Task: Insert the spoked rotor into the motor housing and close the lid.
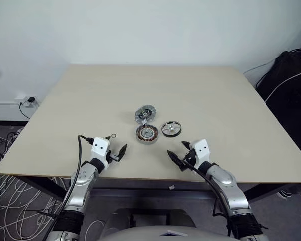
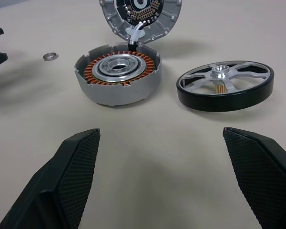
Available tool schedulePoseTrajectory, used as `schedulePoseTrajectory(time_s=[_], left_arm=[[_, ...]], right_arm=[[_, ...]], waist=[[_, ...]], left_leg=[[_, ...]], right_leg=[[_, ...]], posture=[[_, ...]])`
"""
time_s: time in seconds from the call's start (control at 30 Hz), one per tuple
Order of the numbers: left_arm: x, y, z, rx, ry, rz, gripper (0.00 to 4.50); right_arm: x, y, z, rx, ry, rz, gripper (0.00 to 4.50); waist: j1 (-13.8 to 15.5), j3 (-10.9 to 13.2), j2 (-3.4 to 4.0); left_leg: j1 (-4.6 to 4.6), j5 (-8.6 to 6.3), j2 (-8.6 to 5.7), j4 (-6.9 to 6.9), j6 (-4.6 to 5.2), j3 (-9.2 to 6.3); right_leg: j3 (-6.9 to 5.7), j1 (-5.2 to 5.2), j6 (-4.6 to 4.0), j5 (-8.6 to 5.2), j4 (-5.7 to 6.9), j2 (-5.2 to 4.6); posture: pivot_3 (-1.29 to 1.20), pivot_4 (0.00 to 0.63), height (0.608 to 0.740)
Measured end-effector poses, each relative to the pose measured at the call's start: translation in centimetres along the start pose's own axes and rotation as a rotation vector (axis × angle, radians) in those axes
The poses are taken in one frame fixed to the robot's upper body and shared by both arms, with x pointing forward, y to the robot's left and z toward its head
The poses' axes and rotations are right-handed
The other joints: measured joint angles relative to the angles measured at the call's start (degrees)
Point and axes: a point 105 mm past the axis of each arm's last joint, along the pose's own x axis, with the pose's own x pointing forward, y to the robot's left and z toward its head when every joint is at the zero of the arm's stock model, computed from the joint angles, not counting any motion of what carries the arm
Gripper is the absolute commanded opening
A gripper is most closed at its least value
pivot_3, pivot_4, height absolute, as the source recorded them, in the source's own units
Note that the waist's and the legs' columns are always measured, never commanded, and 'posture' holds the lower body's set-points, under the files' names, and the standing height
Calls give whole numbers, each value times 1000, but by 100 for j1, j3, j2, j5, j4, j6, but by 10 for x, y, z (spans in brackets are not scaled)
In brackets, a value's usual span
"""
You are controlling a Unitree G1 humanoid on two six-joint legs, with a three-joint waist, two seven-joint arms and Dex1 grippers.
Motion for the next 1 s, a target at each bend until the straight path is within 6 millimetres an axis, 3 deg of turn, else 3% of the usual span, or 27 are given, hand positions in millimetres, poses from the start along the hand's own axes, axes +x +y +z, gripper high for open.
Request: schedulePoseTrajectory(time_s=[0.73, 1.0], left_arm=[[4, 4, 6, 112, -5, 37, 4500], [10, 19, 6, 88, 29, 108, 4500]], right_arm=[[3, -5, -6, -12, 4, -13, 4450], [4, -5, -4, -15, 1, -13, 4450]], waist=[[0, 0, 0], [-1, 0, 0]], left_leg=[[0, 1, 0, 0, 1, 0], [1, 1, 0, 2, 1, -1]], right_leg=[[0, 0, 1, 1, 1, 1], [-1, 2, 4, 2, 2, 1]], posture=[[0, 0, 740], [0, 0, 740]])
